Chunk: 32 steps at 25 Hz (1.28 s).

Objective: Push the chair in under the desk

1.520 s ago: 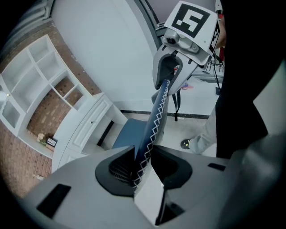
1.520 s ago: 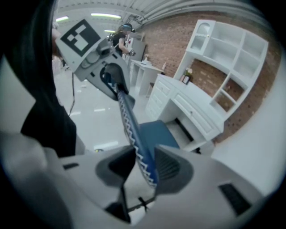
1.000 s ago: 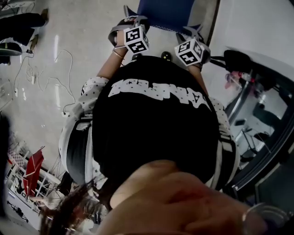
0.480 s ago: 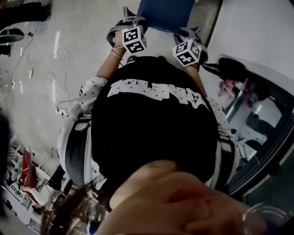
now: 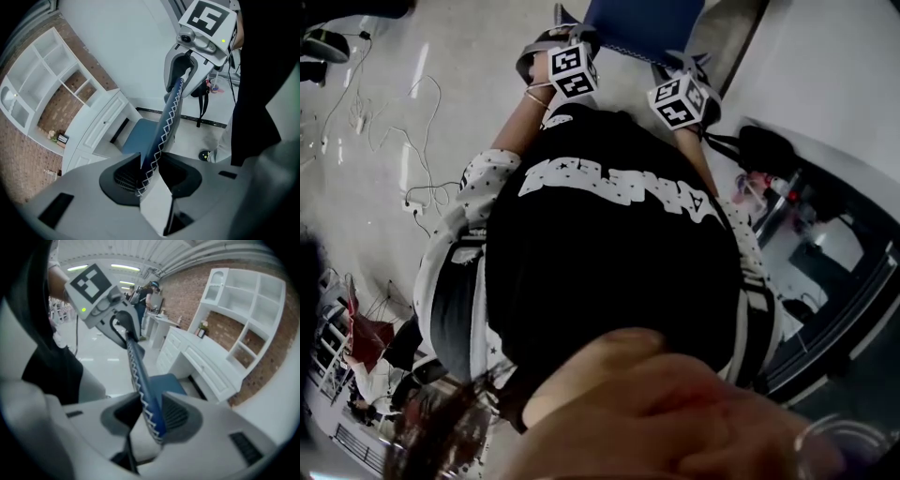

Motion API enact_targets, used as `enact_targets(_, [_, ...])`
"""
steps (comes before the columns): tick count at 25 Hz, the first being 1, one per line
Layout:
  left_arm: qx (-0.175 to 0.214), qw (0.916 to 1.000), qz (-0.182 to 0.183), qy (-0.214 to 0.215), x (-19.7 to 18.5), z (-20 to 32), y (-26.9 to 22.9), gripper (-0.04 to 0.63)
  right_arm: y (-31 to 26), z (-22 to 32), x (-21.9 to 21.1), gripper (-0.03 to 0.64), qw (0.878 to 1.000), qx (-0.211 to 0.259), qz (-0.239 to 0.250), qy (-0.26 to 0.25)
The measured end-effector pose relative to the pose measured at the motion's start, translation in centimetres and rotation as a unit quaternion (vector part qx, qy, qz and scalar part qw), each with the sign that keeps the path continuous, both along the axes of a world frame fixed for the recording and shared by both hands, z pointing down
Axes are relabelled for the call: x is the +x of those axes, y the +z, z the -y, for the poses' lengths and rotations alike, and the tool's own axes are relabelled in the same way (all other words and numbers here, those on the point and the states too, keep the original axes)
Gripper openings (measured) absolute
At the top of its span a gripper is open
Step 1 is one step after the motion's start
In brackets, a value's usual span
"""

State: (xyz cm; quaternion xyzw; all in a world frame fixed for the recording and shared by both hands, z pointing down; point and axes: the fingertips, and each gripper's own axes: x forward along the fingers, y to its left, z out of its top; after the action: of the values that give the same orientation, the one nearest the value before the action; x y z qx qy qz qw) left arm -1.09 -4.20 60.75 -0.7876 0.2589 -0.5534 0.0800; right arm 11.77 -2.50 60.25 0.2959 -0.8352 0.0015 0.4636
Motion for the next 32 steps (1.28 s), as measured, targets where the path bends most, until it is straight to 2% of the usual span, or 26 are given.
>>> enact_targets(15, [-0.004, 1.0, -0.004, 0.006, 0.1, 0.6, -0.2, 0.147, 0.0, 0.8, 0.1, 0.152, 1.0, -0.002, -0.012, 0.012])
enact_targets(24, [-0.001, 0.9998, -0.01, 0.018, 0.3, 2.9, 0.1, 0.146, 0.3, 3.0, 0.2, 0.15, 0.999, -0.005, -0.022, 0.026])
enact_targets(32, [-0.003, 0.9997, -0.008, 0.024, -1.1, 4.3, 0.0, 0.147, 0.2, 4.0, -1.1, 0.15, 0.999, -0.006, -0.025, 0.035])
